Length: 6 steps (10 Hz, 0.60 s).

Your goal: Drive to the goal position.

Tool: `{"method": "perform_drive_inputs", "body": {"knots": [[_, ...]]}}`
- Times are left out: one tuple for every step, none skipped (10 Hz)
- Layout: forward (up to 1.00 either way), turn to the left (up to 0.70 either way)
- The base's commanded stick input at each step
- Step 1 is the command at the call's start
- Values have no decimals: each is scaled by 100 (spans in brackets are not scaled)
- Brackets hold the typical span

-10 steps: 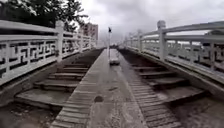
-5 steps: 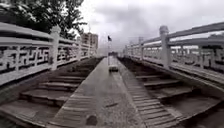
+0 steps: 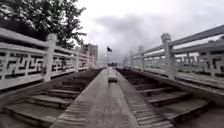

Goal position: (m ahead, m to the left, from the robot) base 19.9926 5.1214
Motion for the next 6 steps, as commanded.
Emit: {"method": "perform_drive_inputs", "body": {"knots": [[69,1],[69,1],[69,1],[69,8],[69,10],[69,1]]}}
